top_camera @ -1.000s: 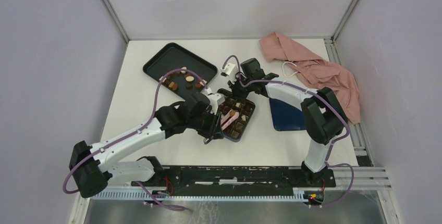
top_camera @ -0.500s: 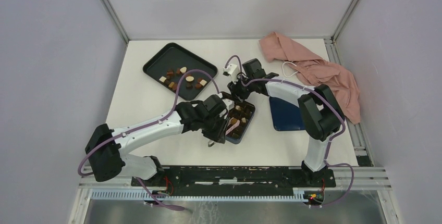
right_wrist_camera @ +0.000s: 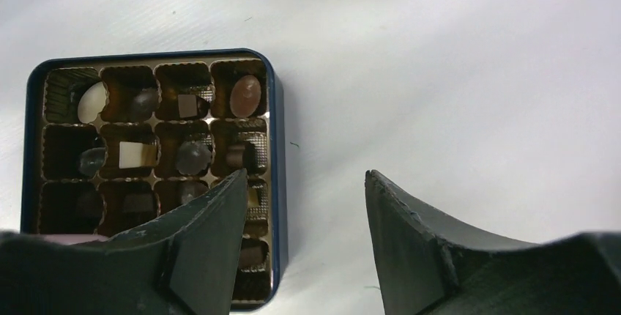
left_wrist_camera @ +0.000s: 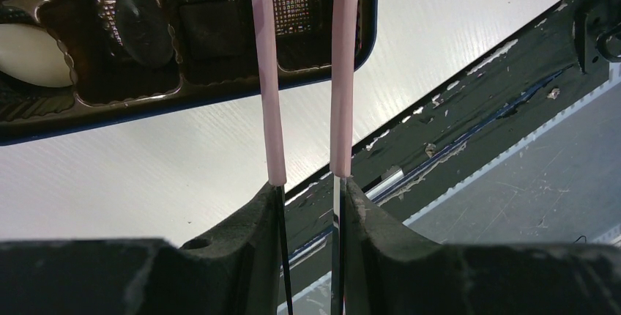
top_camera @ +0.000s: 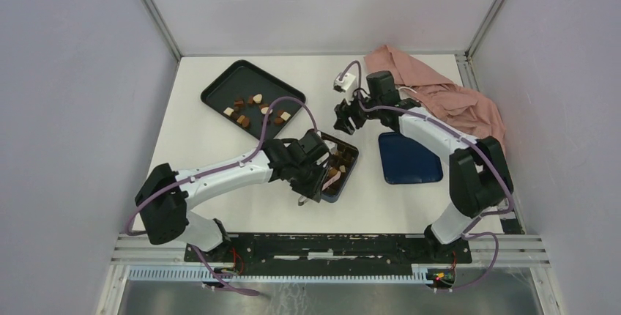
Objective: Pack the chocolate
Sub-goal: Place the packing box at the center of the board, then place the fake chocolate in the packing box.
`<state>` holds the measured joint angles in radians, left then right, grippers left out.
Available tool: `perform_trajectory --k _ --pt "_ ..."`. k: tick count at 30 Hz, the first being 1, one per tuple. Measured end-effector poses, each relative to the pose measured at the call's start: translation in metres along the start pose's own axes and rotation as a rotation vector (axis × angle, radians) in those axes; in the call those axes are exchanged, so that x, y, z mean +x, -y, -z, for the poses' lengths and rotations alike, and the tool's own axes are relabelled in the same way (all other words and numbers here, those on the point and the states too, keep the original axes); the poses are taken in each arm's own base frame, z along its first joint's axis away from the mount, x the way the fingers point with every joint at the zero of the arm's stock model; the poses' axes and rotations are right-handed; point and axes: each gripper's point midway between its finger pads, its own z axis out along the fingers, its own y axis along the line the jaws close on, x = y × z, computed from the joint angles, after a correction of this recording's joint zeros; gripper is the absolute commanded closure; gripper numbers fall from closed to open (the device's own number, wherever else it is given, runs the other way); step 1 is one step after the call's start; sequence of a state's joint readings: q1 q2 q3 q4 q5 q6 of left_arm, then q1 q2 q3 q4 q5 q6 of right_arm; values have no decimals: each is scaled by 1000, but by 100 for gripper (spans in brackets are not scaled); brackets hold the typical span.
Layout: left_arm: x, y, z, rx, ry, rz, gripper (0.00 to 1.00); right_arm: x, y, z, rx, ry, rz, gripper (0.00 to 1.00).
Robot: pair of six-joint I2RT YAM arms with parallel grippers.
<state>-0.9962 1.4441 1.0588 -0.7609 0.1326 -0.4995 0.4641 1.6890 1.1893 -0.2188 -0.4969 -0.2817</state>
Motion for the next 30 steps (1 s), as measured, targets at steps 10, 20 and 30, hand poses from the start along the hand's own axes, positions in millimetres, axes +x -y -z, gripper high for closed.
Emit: perform_trajectory --k 10,20,30 --pt "0 3 -5 -13 -31 -7 60 0 7 40 -5 106 -12 34" --pt "0 -2 -9 -55 -51 -6 55 -8 10 54 -19 171 -7 33" --pt "-36 9 21 -36 94 -11 59 -22 7 76 -33 244 21 33"
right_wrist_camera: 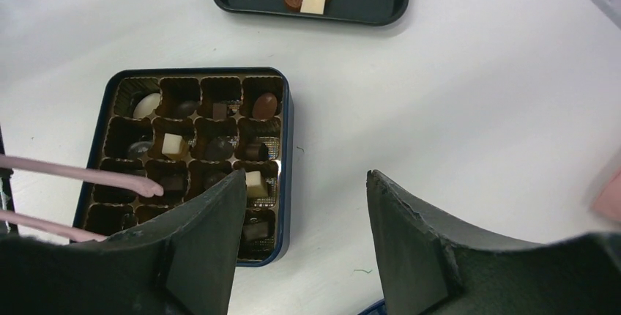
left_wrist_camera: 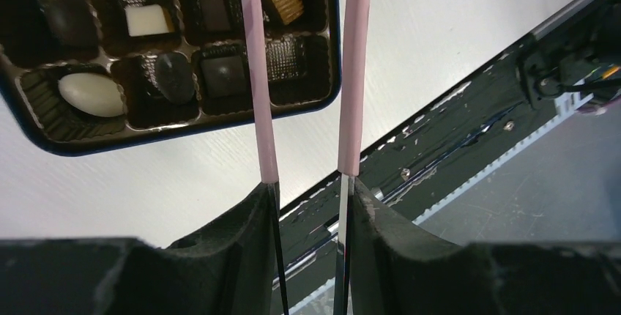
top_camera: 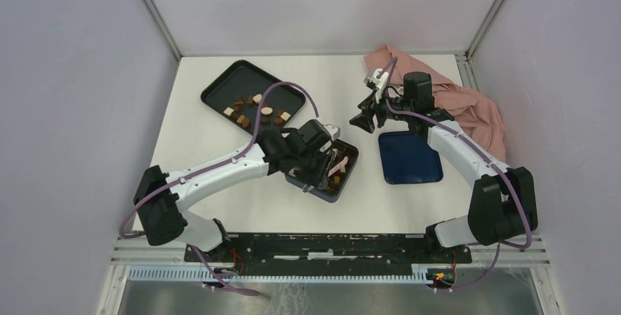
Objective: Pack the chocolate
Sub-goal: Place the fake chocolate in the packing box, then pick up the fake chocolate from the plate.
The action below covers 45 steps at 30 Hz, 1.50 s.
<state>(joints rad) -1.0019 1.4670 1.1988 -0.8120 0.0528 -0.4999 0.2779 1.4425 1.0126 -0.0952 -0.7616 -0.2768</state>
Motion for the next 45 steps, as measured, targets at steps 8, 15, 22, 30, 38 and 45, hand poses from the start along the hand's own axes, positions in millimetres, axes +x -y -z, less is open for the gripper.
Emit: perform_trajectory --k 8,15,22,30,38,45 --pt "-46 -41 32 -7 142 152 60 -15 -5 10 -24 56 33 34" --pt "-102 -140 77 -114 304 356 60 -15 -11 11 -57 66 44 34" --pt "-122 -227 95 -246 345 435 60 -16 -16 13 -84 71 69 34" --pt "-97 -293 52 -306 164 507 61 -13 -18 13 -98 63 79 34" --pt "-98 -320 34 -299 102 523 61 -1 -17 9 -111 35 60 35" --pt "-99 -334 9 -290 49 544 61 8 -16 5 -119 14 39 35"
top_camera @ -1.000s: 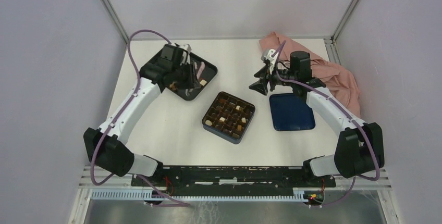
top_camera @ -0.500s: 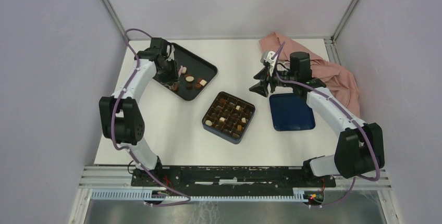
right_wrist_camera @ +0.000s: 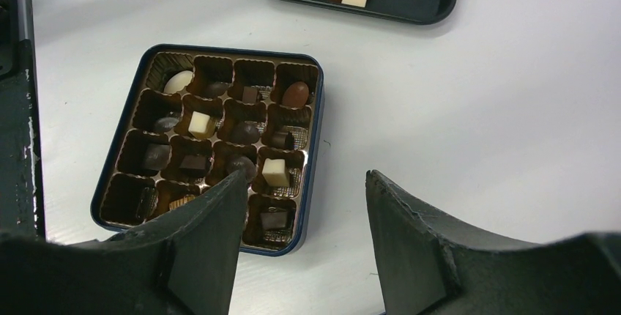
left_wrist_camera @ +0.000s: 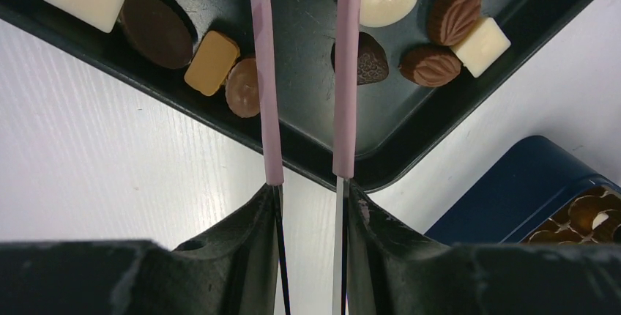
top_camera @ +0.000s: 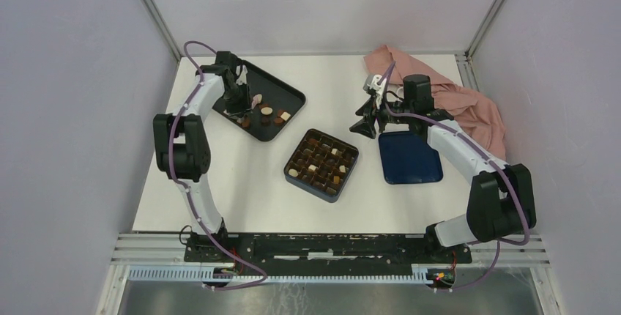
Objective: Pack the chocolate
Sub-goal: Pick up the fake chocolate from the plate.
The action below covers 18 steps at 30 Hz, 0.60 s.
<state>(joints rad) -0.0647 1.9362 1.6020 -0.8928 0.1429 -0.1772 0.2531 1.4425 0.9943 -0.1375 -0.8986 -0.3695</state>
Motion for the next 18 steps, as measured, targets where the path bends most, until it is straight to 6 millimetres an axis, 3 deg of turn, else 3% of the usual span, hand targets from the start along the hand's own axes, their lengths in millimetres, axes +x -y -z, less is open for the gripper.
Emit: perform_trajectory --k 9,18 --pt "-6 -7 -14 -37 -38 8 60 9 0 -3 -9 -19 -17 35" --pt "1 -15 -22 -62 -79 18 60 13 1 -5 -15 -25 -23 35"
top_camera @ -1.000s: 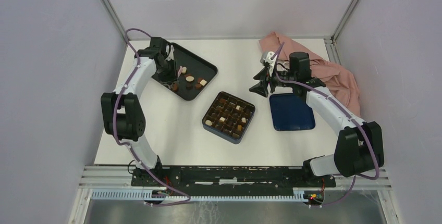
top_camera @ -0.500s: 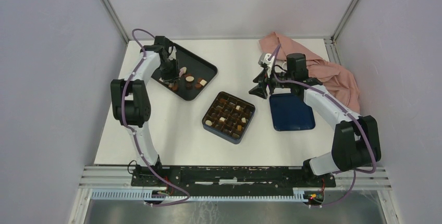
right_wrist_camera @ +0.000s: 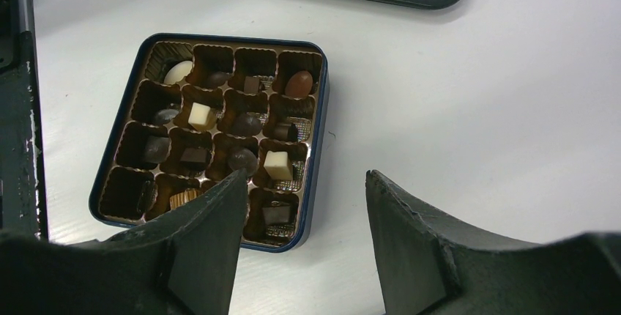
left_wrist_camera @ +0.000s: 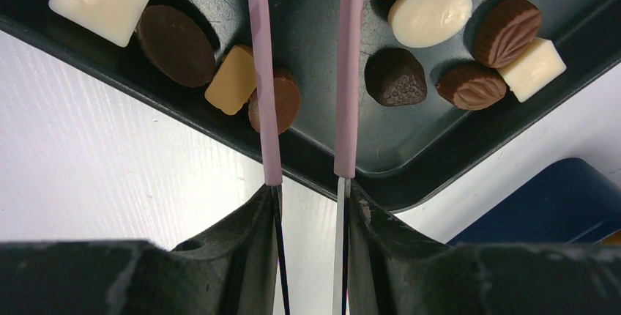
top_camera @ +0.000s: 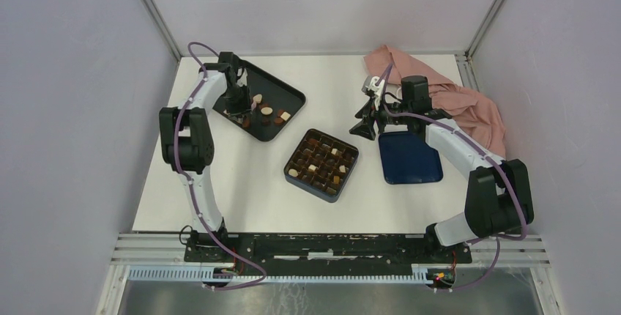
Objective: Pack the chocolate
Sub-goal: Pick up the fake chocolate from the plate.
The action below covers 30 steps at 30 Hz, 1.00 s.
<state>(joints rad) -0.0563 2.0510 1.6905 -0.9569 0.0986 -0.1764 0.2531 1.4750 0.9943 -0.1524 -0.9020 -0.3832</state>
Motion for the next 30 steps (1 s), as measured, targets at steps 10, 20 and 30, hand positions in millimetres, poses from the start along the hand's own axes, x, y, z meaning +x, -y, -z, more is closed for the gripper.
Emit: perform_trajectory --k 10,20,30 --pt "-6 -5 -7 0 -23 16 59 1 -1 0 -4 0 -2 34" --pt "-26 -1 -13 15 -11 18 67 1 -1 0 -6 -3 -2 34" --pt "-21 0 -14 26 -33 20 98 2 -1 0 -6 -5 -1 35"
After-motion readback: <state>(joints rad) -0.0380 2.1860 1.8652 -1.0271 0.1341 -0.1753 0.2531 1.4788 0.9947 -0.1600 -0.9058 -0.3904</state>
